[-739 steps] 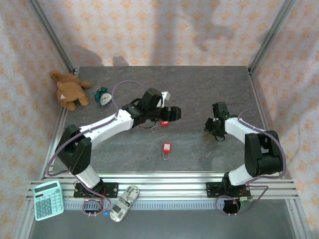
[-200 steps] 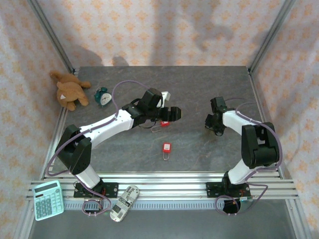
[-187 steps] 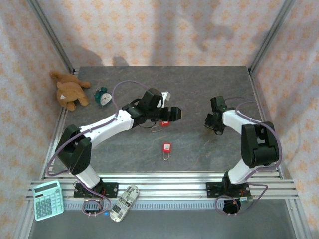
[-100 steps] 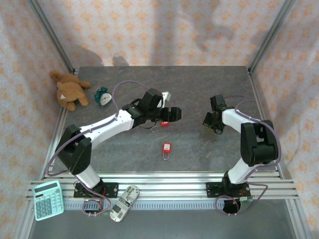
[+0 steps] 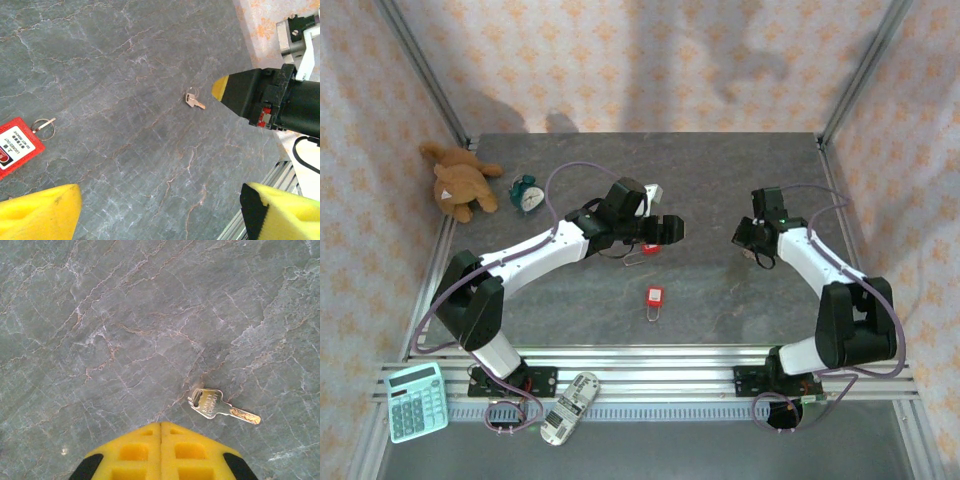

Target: Unlock with the key

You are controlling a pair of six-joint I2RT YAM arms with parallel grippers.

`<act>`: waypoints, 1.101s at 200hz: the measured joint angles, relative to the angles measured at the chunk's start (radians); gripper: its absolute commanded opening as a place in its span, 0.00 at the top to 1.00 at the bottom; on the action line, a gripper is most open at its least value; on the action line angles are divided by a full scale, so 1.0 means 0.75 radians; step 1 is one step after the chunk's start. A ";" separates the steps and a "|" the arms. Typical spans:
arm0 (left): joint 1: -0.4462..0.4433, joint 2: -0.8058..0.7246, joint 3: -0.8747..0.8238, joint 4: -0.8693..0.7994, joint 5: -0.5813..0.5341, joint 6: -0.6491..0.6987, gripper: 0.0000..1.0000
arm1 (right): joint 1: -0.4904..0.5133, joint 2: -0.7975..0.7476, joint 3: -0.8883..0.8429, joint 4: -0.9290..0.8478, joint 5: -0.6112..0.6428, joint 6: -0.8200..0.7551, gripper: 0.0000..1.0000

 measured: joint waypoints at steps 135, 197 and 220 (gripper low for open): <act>-0.020 0.000 0.000 -0.001 -0.005 0.010 0.17 | 0.000 0.241 0.014 -0.046 0.084 0.008 0.81; -0.020 0.000 0.000 -0.002 -0.005 0.010 0.17 | 0.000 0.298 0.067 -0.037 0.116 -0.006 0.86; -0.020 0.000 0.000 -0.002 -0.005 0.010 0.17 | 0.000 0.309 0.078 -0.038 0.121 -0.015 0.79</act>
